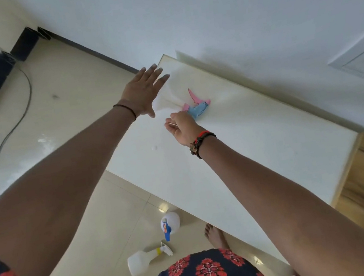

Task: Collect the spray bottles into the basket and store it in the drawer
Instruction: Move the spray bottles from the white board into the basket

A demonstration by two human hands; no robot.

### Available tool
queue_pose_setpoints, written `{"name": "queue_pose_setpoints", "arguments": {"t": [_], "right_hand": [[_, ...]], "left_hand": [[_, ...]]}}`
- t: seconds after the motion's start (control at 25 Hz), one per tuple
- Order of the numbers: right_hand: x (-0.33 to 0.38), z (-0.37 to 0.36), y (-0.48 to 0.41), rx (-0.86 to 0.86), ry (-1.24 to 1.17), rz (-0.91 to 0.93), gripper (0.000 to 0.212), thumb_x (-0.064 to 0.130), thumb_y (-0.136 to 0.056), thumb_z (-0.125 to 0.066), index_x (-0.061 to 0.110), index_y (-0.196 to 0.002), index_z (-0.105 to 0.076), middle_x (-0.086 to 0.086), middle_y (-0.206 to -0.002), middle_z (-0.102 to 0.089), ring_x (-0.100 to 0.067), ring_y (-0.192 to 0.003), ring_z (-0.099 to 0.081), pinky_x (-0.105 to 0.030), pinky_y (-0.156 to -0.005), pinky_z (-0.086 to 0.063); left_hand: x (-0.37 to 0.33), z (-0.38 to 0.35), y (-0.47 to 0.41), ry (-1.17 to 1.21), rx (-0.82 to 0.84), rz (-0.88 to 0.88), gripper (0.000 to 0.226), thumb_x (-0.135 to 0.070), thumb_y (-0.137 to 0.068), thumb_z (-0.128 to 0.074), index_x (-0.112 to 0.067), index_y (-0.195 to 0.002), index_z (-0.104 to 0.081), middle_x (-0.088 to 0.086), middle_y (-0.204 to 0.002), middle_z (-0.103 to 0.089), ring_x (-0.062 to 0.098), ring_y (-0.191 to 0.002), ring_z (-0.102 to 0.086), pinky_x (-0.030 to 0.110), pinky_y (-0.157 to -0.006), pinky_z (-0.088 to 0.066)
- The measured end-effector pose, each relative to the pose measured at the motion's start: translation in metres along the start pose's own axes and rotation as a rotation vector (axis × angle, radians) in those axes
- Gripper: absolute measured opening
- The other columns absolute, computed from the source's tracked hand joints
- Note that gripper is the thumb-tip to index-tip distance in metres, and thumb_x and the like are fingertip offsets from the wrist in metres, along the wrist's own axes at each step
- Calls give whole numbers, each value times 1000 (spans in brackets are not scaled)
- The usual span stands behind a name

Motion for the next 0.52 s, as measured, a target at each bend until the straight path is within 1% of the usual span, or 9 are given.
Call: {"name": "queue_pose_setpoints", "arguments": {"t": [0.08, 0.12, 0.16, 0.2, 0.24, 0.32, 0.36, 0.44, 0.52], "right_hand": [[-2, 2, -4, 8, 34, 5, 38, 5, -98, -40, 0, -135, -43, -19, -141, -48, -20, -115, -54, -30, -108, -43], [-2, 4, -5, 12, 40, 8, 39, 4, -98, -40, 1, -136, -42, -19, -141, -47, -20, -112, -53, -30, -108, -43], [-2, 6, -5, 20, 44, 10, 40, 4, -98, -40, 2, -137, -42, -19, -142, -46, -21, -116, -53, -31, -108, -42], [-3, 10, -5, 29, 45, 9, 41, 3, -98, -39, 3, -139, -41, -20, -143, -45, -23, -124, -52, -31, -109, -42], [-4, 13, -3, 38, 48, 6, 42, 3, -98, -37, 3, -140, -40, -20, -143, -44, -26, -130, -49, -31, -110, -41], [-6, 21, 5, 65, 59, 6, 45, 1, -98, -36, 5, -143, -38, -20, -143, -43, -27, -134, -45, -32, -111, -40], [-7, 27, 10, 81, 57, 16, 47, -1, -98, -37, 7, -144, -37, -19, -141, -44, -27, -131, -46, -32, -111, -40], [-7, 40, 25, 121, 9, 52, 51, -4, -96, -41, 11, -144, -37, -16, -129, -50, -21, -119, -51, -30, -110, -40], [-7, 54, 44, 167, -65, 95, 53, -5, -93, -44, 13, -143, -39, -13, -118, -55, -16, -105, -55, -29, -108, -40]], "left_hand": [[-1, -5, -8, -13, 20, 17, 113, -38, -72, -78, -13, -153, -3, 12, -160, -14, 27, -150, -8, 37, -124, -7], [-1, -7, -9, 19, 0, 34, 109, -34, -71, -80, -11, -151, -9, 14, -156, -24, 28, -147, -17, 37, -123, -11], [-1, -8, -9, 77, -34, 58, 104, -28, -69, -81, -8, -149, -17, 16, -149, -33, 31, -142, -26, 36, -121, -15], [-3, -10, -8, 160, -70, 85, 99, -23, -68, -81, -6, -146, -22, 16, -143, -39, 33, -137, -33, 36, -119, -19], [-5, -11, -4, 260, -99, 111, 97, -20, -66, -81, -4, -144, -26, 16, -140, -42, 34, -133, -36, 36, -117, -23], [-15, -14, 6, 482, -147, 147, 97, -21, -63, -82, -4, -142, -30, 16, -138, -44, 35, -131, -39, 37, -116, -26], [-24, -14, 13, 598, -173, 158, 98, -23, -62, -83, -3, -142, -31, 16, -138, -44, 35, -131, -39, 37, -115, -27], [-46, -9, 31, 819, -249, 193, 100, -26, -59, -86, 1, -140, -33, 17, -138, -44, 34, -128, -41, 38, -112, -30], [-73, 0, 50, 946, -365, 230, 98, -28, -59, -87, 6, -135, -37, 21, -133, -47, 37, -122, -45, 41, -105, -34]]}}
Point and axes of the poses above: each hand's wrist, its own y-axis away from the middle knuckle, its own z-axis out of the back of the hand, x = y × z, the point moved 5 cm from there along -y, towards the middle knuckle
